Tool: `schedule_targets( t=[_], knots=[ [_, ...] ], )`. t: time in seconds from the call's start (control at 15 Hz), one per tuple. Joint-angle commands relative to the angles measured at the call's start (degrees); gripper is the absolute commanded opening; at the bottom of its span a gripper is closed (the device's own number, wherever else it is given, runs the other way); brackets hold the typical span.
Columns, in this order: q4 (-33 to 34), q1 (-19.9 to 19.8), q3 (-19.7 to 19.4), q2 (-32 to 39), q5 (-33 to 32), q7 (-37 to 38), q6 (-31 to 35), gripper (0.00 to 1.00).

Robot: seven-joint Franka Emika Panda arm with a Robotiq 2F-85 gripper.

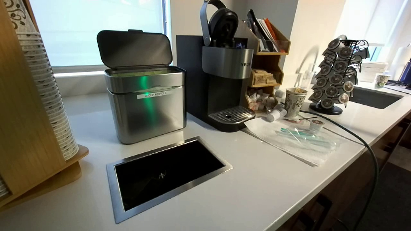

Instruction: Close the lid of the coffee maker

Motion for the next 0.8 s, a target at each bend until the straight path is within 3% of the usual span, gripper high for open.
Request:
schedule_targets(
  t=[0.0,0.73],
  knots=[
    [0.0,0.0,0.0,0.0,0.0,0.0,0.0,1.00],
    [3.1,-0.7,-0.4,1.7,-2.9,0.5,1.6,1.00]
  ],
)
